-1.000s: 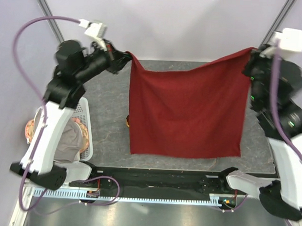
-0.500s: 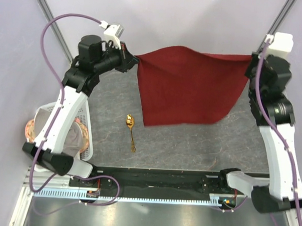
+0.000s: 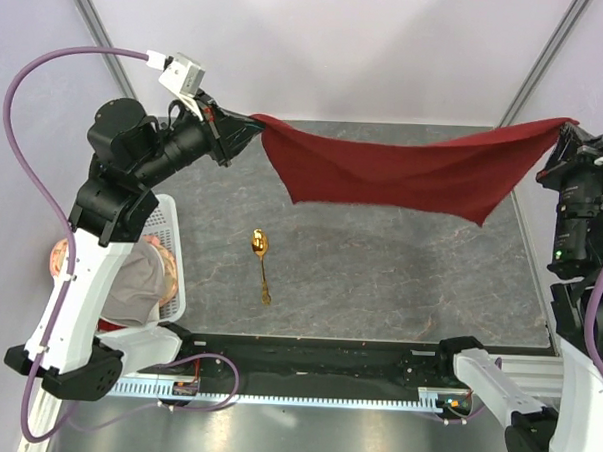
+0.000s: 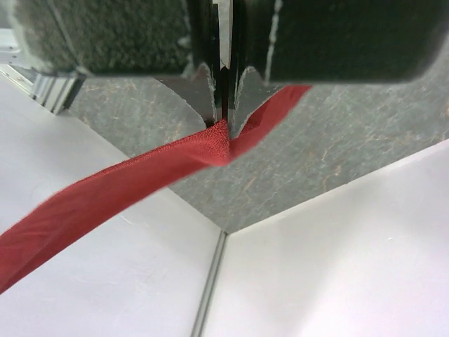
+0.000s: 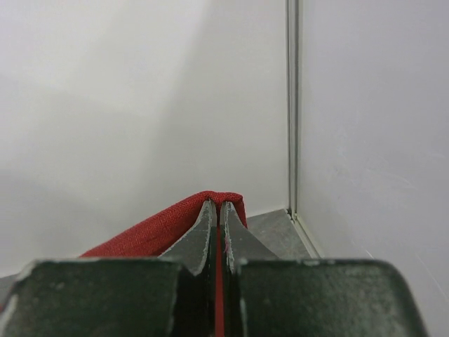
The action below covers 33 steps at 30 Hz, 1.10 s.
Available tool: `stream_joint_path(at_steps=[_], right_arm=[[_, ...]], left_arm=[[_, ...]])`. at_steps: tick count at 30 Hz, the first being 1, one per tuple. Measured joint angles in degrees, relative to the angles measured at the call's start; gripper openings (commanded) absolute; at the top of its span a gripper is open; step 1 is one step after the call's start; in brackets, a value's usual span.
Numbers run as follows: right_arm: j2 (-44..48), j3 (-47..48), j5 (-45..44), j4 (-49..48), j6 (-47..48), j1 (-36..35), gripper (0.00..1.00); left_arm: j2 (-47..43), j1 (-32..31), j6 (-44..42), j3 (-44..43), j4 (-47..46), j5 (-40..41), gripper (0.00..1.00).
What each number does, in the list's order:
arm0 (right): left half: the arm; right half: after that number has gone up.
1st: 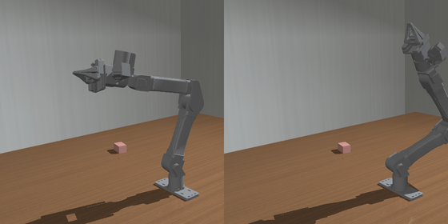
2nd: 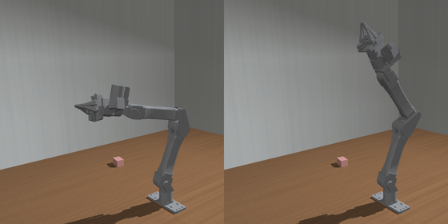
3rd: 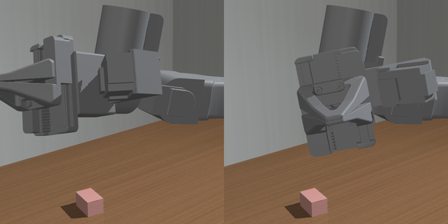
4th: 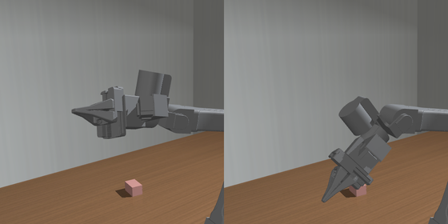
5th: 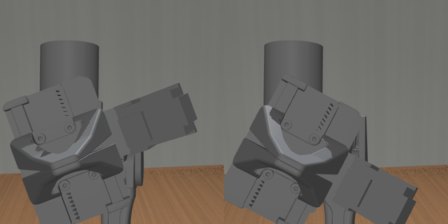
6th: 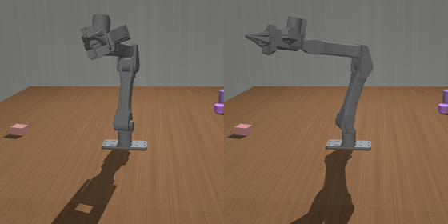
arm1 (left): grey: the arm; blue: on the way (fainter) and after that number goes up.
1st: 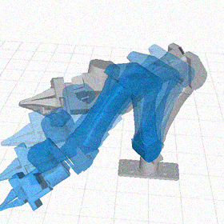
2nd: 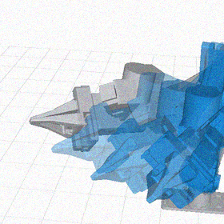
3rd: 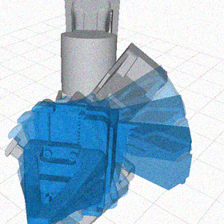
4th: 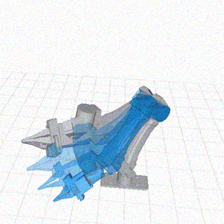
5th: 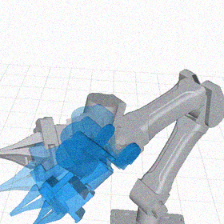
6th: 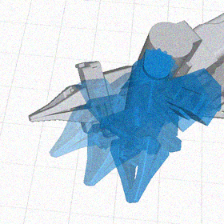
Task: Fold the napkin, place the utensils inside, and roll it up
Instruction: Flatten the napkin out
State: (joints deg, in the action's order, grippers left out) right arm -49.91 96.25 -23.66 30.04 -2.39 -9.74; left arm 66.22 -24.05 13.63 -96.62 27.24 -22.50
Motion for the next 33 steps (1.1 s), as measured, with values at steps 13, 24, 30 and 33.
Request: stream_joint_path(at_steps=[13, 24, 30, 33], right_arm=[[-33.48, 11.19, 5.53, 1.05, -2.78, 9.55, 0.00], [-81.11, 35.21, 19.56, 0.07, -4.04, 16.90, 0.94], [-80.61, 22.95, 26.86, -1.57, -5.09, 17.53, 0.94], [-73.24, 11.61, 29.18, -3.65, -6.64, 17.18, 0.94]], left_arm=[[31.78, 4.66, 1.81, -19.30, -0.33, -3.98, 0.02], [74.36, 11.67, 3.21, -41.11, 5.81, -6.60, 0.91], [72.35, 10.82, 1.49, -39.04, 6.86, -4.46, 0.93], [66.73, 10.16, 0.98, -34.86, 6.82, -2.58, 0.95]])
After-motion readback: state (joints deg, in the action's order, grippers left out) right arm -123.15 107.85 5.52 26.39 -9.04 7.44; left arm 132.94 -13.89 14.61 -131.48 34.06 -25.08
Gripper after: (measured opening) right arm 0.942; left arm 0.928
